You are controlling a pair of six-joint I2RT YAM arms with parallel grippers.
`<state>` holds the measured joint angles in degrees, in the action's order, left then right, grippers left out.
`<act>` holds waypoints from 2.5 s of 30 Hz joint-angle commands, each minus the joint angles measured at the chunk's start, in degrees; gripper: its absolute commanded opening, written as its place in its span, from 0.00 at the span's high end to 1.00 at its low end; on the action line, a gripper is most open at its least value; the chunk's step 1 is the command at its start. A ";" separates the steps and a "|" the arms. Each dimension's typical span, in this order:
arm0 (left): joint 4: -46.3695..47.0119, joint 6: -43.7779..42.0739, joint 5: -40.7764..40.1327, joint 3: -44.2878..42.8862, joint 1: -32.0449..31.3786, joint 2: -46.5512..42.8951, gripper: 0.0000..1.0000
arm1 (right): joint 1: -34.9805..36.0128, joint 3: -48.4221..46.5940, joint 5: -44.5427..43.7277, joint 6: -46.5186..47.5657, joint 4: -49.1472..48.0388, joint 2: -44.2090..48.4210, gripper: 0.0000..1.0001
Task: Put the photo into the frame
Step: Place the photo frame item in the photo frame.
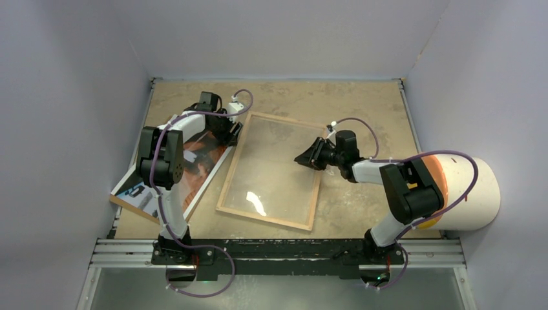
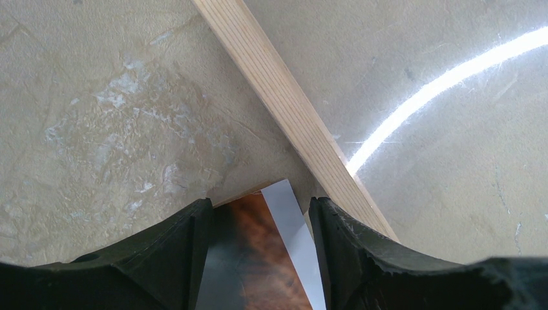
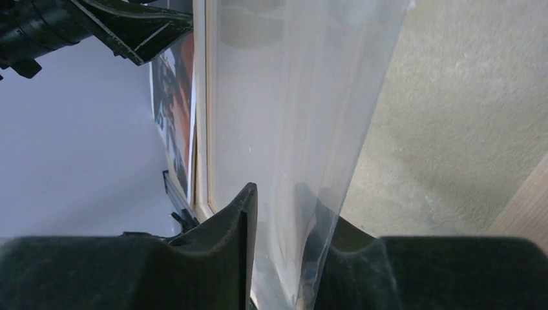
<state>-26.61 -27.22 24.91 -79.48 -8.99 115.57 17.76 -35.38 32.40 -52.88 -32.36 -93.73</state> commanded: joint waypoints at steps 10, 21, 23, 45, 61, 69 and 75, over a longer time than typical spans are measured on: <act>-8.90 0.78 2.43 2.97 -0.09 1.44 0.41 | 2.39 -8.51 -8.74 8.84 15.03 -0.36 0.42; -8.61 0.68 2.43 3.37 -0.14 1.68 0.41 | 4.00 -11.54 -16.67 12.28 24.24 0.08 0.40; -8.55 0.72 2.34 3.36 -0.15 1.72 0.41 | 4.35 -11.84 -18.23 12.63 25.41 0.41 0.40; -8.38 -0.19 1.20 3.68 -0.07 1.59 0.41 | 4.46 -18.11 -27.42 18.48 38.78 4.36 0.19; -8.54 -1.47 -0.56 4.03 -0.06 0.37 0.41 | 3.87 -19.49 -29.31 19.19 43.62 7.53 0.17; -9.98 -2.83 -0.88 4.30 -0.06 -0.66 0.41 | 3.92 -13.79 -26.96 15.86 43.04 8.83 0.17; -10.60 -4.72 -0.94 6.21 -0.14 -1.99 0.41 | -0.54 -9.06 -23.55 14.16 40.80 11.27 0.15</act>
<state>-27.59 -31.18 24.86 -76.88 -9.02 113.51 20.99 -47.53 4.80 -36.34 10.44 -85.82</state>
